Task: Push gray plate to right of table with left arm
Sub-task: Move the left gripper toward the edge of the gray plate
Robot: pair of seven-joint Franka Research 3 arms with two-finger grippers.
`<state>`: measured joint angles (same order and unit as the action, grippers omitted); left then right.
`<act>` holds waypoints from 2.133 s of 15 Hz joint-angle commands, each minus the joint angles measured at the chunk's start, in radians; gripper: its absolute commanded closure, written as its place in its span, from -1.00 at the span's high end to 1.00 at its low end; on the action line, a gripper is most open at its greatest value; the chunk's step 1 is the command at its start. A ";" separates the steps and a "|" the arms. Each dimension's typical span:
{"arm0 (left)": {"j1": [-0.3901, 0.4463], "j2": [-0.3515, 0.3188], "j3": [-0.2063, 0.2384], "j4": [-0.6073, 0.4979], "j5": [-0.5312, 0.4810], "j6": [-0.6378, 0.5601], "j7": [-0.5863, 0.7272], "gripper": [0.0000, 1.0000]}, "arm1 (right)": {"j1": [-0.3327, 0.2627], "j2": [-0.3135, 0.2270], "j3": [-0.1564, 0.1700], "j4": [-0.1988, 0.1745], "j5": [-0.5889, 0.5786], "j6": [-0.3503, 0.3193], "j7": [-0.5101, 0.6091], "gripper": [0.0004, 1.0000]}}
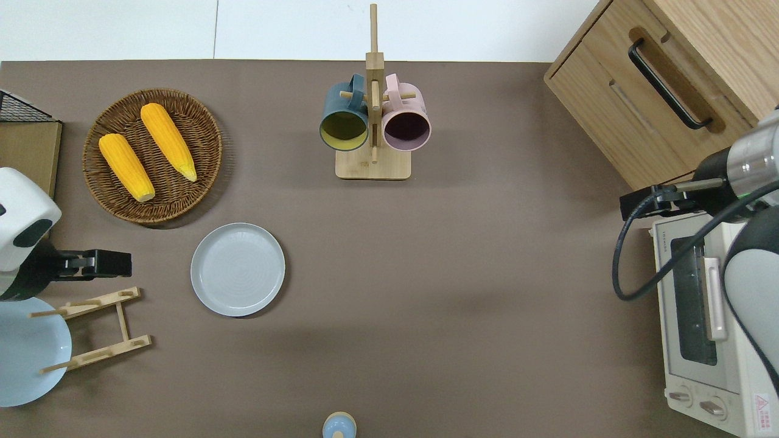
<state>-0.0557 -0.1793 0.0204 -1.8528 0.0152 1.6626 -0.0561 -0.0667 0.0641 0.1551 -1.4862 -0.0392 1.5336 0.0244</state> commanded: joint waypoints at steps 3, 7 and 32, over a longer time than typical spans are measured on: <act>-0.004 -0.002 -0.010 0.007 0.017 -0.004 0.009 0.98 | -0.001 -0.006 0.000 0.001 0.007 -0.010 0.003 0.97; -0.004 -0.002 -0.010 0.007 0.017 -0.003 0.015 0.99 | -0.001 -0.006 0.000 0.001 0.007 -0.010 0.003 0.97; -0.004 0.003 -0.011 -0.411 -0.038 0.442 -0.031 0.99 | -0.001 -0.006 0.000 0.001 0.007 -0.010 0.003 0.97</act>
<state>-0.0573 -0.1597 0.0066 -2.1804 -0.0071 2.0145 -0.0778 -0.0667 0.0641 0.1551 -1.4862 -0.0392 1.5336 0.0244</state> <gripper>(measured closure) 0.004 0.013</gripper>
